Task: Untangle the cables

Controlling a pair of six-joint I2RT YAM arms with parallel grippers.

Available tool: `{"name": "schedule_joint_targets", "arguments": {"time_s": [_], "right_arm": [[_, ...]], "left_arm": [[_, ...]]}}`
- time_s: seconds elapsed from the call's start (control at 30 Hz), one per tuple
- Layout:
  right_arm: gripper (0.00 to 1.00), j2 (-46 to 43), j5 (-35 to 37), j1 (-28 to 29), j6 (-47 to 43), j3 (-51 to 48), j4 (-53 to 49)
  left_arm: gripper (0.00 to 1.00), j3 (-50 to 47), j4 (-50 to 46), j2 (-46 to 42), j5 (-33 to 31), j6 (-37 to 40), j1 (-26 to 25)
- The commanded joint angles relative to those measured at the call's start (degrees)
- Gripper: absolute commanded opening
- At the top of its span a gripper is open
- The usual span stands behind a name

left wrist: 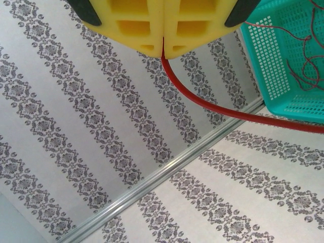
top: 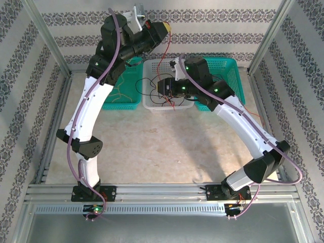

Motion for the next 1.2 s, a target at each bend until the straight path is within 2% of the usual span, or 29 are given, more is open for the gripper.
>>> {"name": "schedule_joint_targets", "arguments": {"time_s": [0.0, 0.03, 0.13, 0.17, 0.27, 0.4, 0.53, 0.67, 0.8, 1.0, 1.03, 1.13, 1.17], "right_arm": [[0.11, 0.6, -0.7, -0.6, 0.3, 2.0, 1.1], [0.02, 0.6, -0.6, -0.8, 0.4, 2.3, 1.1], [0.00, 0.0, 1.1, -1.5, 0.3, 3.3, 0.3], [0.00, -0.4, 2.0, -2.1, 0.1, 4.1, -0.4], [0.00, -0.8, 3.5, -5.6, -0.4, 8.1, -3.2], [0.00, 0.6, 4.9, -12.8, -0.4, 15.8, -7.2], [0.00, 5.3, 6.1, -21.4, 1.4, 24.2, -12.1], [0.00, 13.1, 9.5, -27.8, 0.0, 33.2, -18.1], [0.00, 20.4, 11.8, -31.7, -1.0, 37.8, -20.8], [0.00, 28.9, 13.0, -34.5, -1.7, 37.7, -20.7], [0.04, 30.6, 13.2, -34.9, -1.6, 38.0, -21.5], [0.34, 33.3, 14.3, -35.6, -1.1, 38.4, -23.9], [0.55, 33.4, 14.8, -35.6, -1.0, 37.9, -24.7]], "left_arm": [[0.00, -0.5, 2.5, -1.6, 0.8, -1.3, 1.2], [0.00, -1.0, 2.6, -1.9, 0.6, -1.2, 1.5], [0.00, -4.2, 2.5, -3.0, -0.3, 0.0, 2.3], [0.08, -5.9, 1.6, -3.7, -1.4, 0.8, 2.7], [0.41, -15.7, 0.9, -7.5, -6.1, 3.4, 4.0], [0.59, -37.8, 11.8, -15.4, -10.7, 4.2, 6.7], [0.64, -47.3, 8.3, -17.2, -17.1, 9.4, 10.3], [0.64, -52.3, 9.0, -15.1, -16.8, 10.8, 14.1], [0.63, -54.7, 11.0, -11.3, -17.5, 12.0, 16.2], [0.60, -57.6, 15.7, -3.8, -16.3, 14.2, 16.8], [0.59, -57.6, 16.0, -2.4, -15.8, 14.3, 16.8], [0.55, -57.8, 17.2, 0.9, -14.2, 13.7, 16.8], [0.54, -57.9, 17.7, 1.5, -13.4, 13.6, 16.8]]}}
